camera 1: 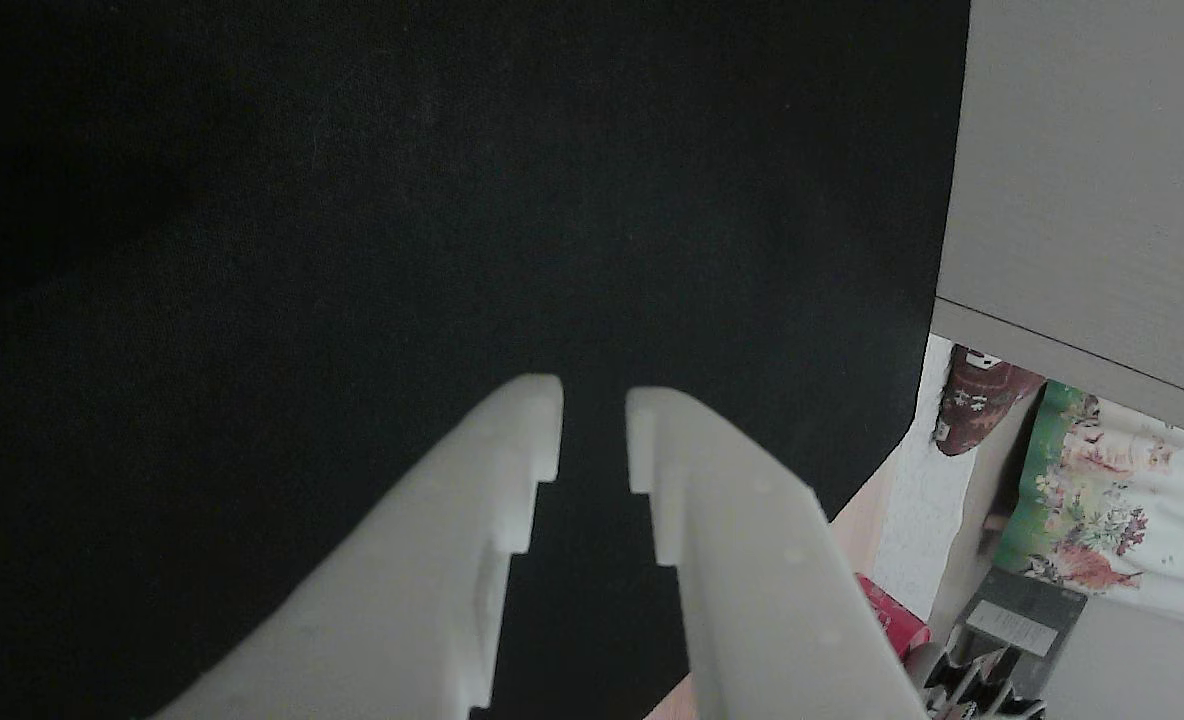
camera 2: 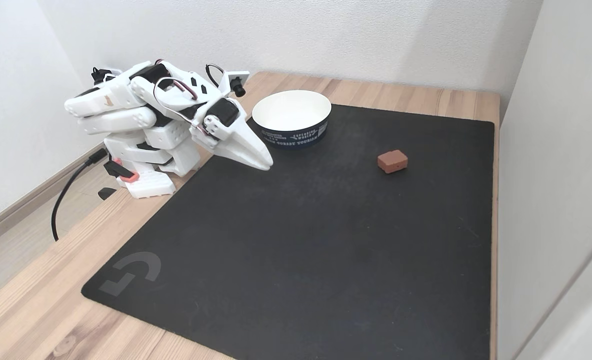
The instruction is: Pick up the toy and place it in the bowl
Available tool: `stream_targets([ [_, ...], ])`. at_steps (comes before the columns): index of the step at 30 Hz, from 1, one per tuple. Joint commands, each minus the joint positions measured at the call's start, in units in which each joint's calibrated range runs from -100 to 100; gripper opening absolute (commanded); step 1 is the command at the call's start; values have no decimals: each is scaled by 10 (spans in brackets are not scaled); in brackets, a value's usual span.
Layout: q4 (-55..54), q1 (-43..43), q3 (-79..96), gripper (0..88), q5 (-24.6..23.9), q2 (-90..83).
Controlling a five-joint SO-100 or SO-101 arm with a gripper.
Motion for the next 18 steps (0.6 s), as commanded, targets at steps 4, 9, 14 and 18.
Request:
stream_targets([
  [4,2,2,2,24,-1,-5],
  [9,3,0,-36,24,-1,18],
  [14,3,-1,-121,24,-1,121],
  [18,2,-4,-227,23,-1,239],
])
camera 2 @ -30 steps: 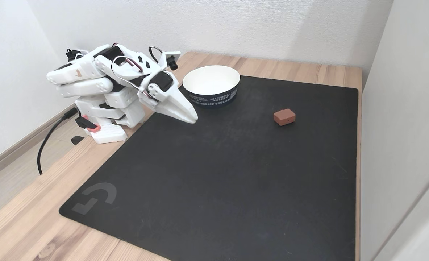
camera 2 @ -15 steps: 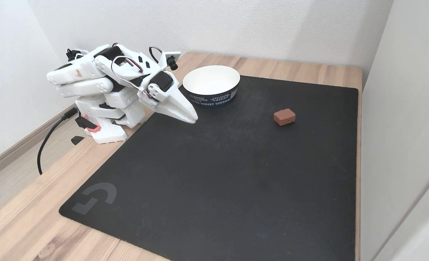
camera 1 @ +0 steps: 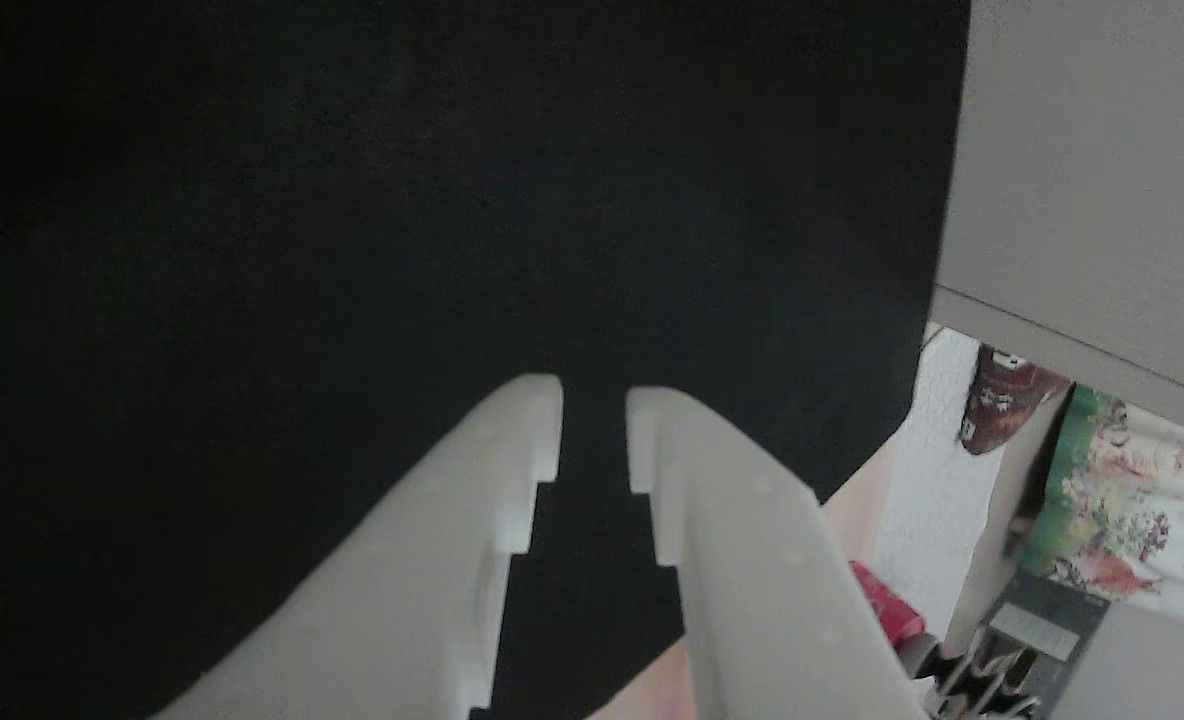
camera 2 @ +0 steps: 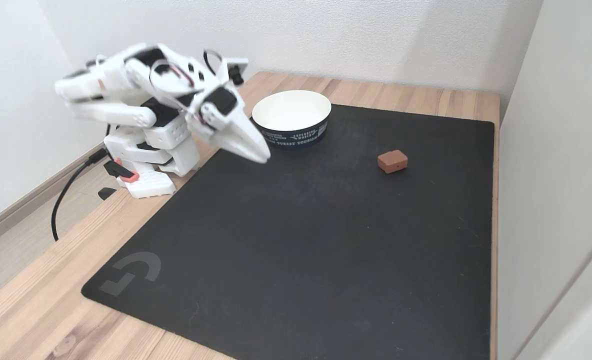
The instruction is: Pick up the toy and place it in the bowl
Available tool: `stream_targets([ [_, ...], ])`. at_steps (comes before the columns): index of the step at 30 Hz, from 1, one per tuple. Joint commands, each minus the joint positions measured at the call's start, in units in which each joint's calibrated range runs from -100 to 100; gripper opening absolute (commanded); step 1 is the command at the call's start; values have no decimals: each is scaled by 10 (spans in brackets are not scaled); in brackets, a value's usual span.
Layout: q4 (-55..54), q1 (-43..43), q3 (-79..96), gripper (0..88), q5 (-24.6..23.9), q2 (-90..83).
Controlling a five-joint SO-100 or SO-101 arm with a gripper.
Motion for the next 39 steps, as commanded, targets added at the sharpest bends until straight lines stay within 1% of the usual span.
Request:
stream_targets([
  [1,2,-5,-113,23,-1,100],
  [10,-3,-18,-289,23,-2,279],
  [21,-6,-90,-538,22,3,542],
  [29,-6,-104,-688,22,4,698],
  [30,-6,-104,-729,22,4,735],
  [34,2,-105,-802,22,4,793],
  [39,3,-128,-888,22,4,868],
])
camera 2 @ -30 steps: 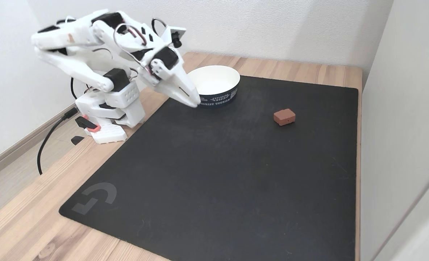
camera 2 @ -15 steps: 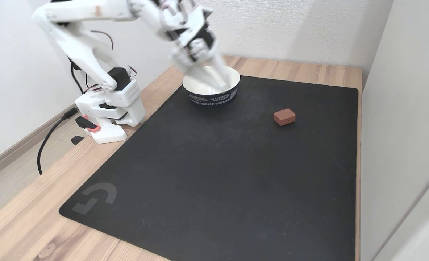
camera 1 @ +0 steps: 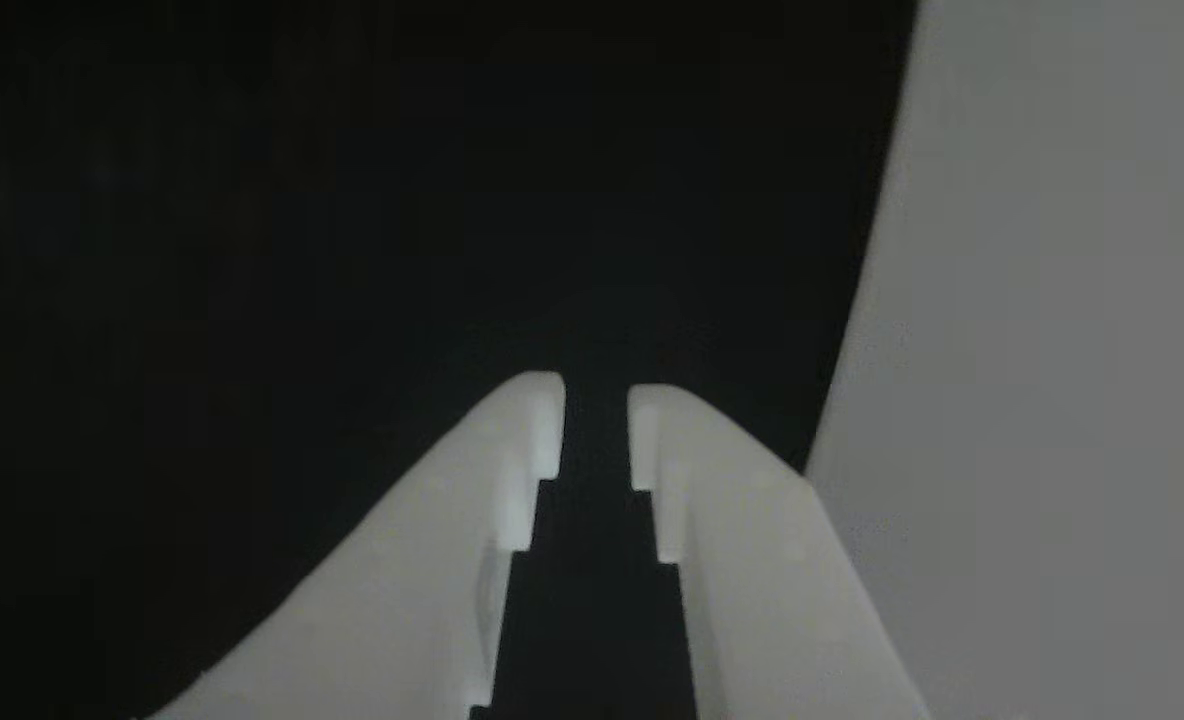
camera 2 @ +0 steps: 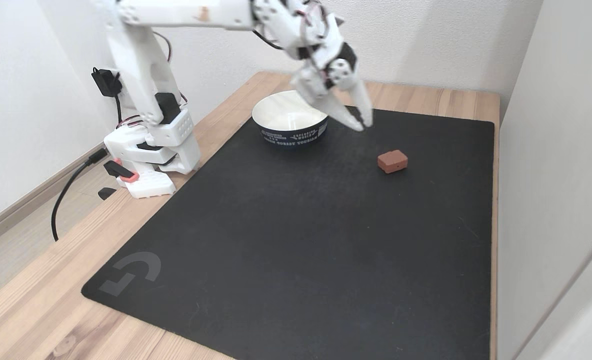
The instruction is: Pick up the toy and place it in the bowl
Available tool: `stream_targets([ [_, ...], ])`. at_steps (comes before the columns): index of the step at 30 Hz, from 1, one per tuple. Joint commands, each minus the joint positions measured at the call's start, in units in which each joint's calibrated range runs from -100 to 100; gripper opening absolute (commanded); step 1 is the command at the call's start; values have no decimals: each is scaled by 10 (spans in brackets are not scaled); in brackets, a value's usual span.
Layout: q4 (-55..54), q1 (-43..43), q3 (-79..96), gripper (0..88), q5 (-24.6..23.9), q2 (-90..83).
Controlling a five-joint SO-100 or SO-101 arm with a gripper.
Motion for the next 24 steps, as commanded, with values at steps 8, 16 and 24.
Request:
stream_targets([
  [8,100,-50,-284,22,5,187],
  [16,221,-52,-585,22,5,348],
  [24,270,-70,-773,22,5,487],
])
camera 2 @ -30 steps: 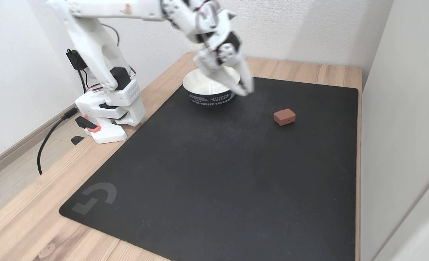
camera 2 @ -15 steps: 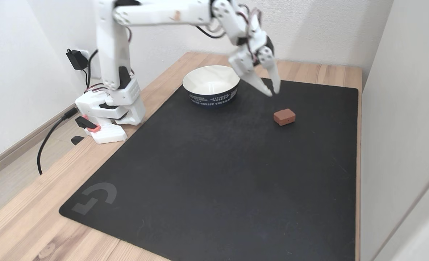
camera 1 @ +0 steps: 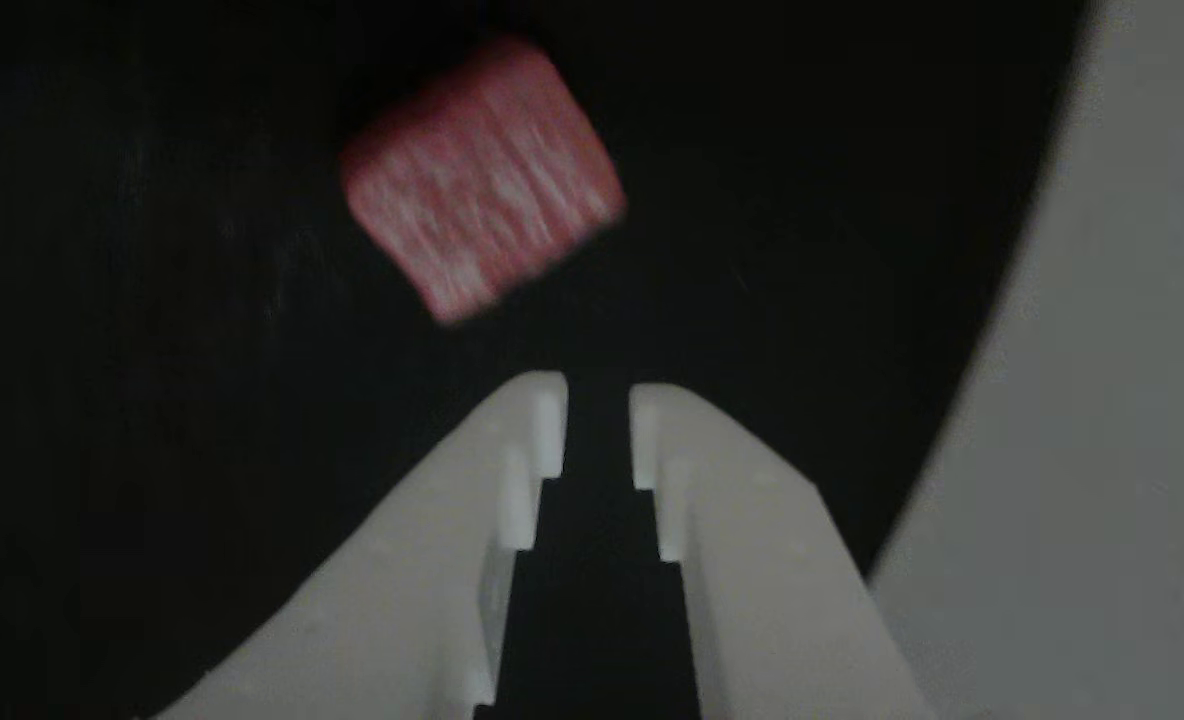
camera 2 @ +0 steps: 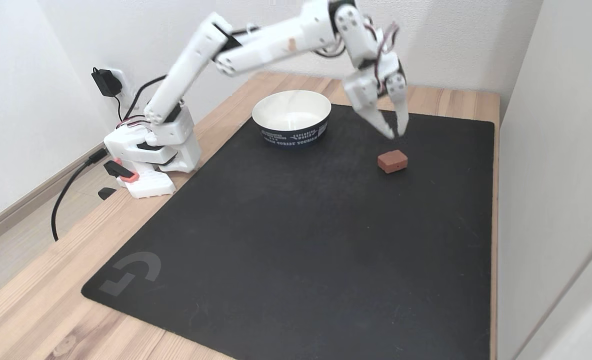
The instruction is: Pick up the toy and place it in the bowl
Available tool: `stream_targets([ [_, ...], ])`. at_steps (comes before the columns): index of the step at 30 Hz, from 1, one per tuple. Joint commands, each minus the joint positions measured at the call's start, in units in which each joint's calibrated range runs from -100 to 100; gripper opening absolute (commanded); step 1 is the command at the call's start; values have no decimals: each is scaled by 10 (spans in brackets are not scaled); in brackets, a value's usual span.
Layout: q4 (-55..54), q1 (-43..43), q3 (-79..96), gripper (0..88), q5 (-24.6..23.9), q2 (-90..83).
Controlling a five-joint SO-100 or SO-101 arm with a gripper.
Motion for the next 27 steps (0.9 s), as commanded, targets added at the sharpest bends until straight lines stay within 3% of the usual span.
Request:
stream_targets([
  [1,8,-4,-81,22,5,37],
  [27,7,-14,-106,22,6,69],
])
